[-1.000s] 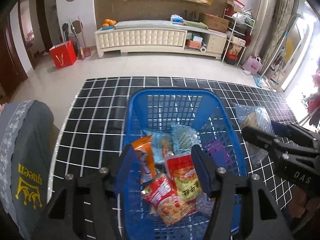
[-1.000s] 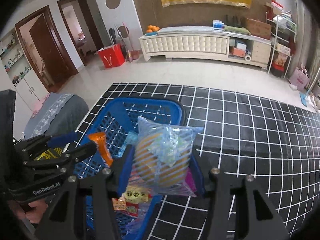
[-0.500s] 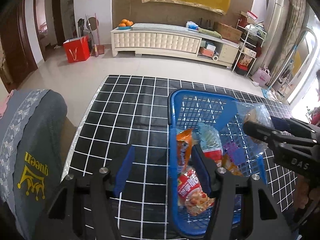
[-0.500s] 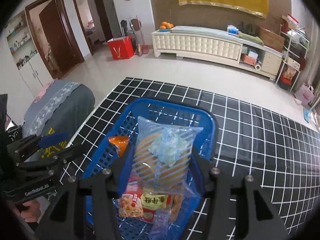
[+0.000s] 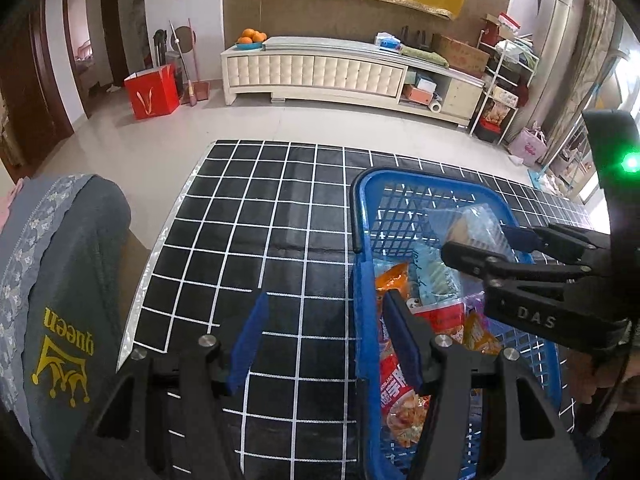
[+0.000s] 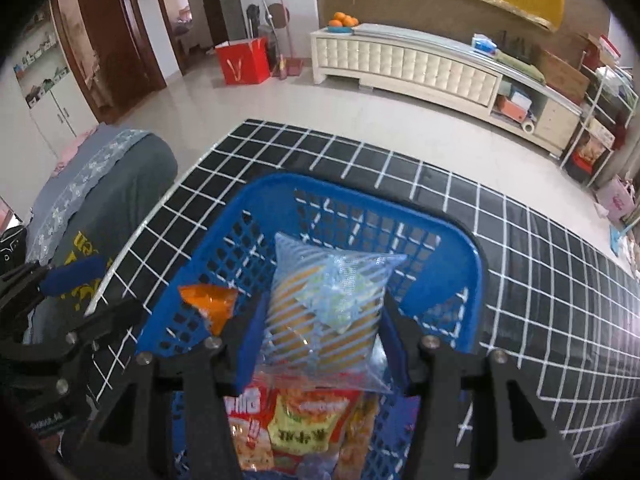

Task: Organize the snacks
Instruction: 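Lower the cookie bag into the basket and open the right gripper, then move the right gripper from the basket to the purple pouch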

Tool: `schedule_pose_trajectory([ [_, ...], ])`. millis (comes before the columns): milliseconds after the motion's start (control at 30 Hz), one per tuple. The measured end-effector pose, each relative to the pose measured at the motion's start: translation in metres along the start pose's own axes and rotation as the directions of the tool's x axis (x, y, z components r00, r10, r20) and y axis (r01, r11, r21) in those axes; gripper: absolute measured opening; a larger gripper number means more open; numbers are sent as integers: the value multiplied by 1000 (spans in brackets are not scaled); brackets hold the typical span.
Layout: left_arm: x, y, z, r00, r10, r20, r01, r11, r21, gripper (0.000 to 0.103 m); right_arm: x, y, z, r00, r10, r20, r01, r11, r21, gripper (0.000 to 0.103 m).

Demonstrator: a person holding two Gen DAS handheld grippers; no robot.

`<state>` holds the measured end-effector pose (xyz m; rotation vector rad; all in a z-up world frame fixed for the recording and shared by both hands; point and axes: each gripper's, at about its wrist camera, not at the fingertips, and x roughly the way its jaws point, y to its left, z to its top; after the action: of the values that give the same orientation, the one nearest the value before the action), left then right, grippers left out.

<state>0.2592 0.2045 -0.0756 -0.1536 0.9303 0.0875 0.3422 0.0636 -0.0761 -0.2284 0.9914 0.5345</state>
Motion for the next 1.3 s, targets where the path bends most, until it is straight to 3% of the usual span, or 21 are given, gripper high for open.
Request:
schedule_pose_trajectory([
  [67, 2, 0, -1, 1000, 5, -8, -5, 1000, -2, 57, 4, 1, 2, 1000, -7, -1, 7, 1000, -14, 60],
  [167, 0, -1, -4, 1000, 16, -3, -16, 1000, 7, 57, 6, 2, 3, 999, -43, -20, 42, 999, -22, 83],
  [200, -2, -1, -5, 1000, 15, -2, -15, 1000, 3, 57, 3, 0, 3, 999, -48, -6, 48, 999, -15, 85],
  [533, -43, -16, -18, 999, -13, 48, 14, 1000, -11, 57, -63, -12, -16, 997, -15, 71, 15, 1000, 10, 85],
  [800, -76, -50, -26, 995, -32, 94, 28, 999, 42, 60, -112, -32, -38, 992, -59, 110, 55, 998, 37, 86],
  [867, -80, -59, -28, 994, -33, 105, 28, 998, 56, 69, -118, -38, -43, 992, -60, 113, 54, 997, 53, 86],
  [1033, -84, -81, -33, 994, -30, 107, 20, 995, 97, 76, -127, -55, -57, 990, -82, 117, 72, 993, 91, 86],
  [1300, -72, -99, -44, 997, -27, 67, 19, 993, 116, 77, -124, -74, -80, 989, -112, 92, 100, 987, 124, 86],
])
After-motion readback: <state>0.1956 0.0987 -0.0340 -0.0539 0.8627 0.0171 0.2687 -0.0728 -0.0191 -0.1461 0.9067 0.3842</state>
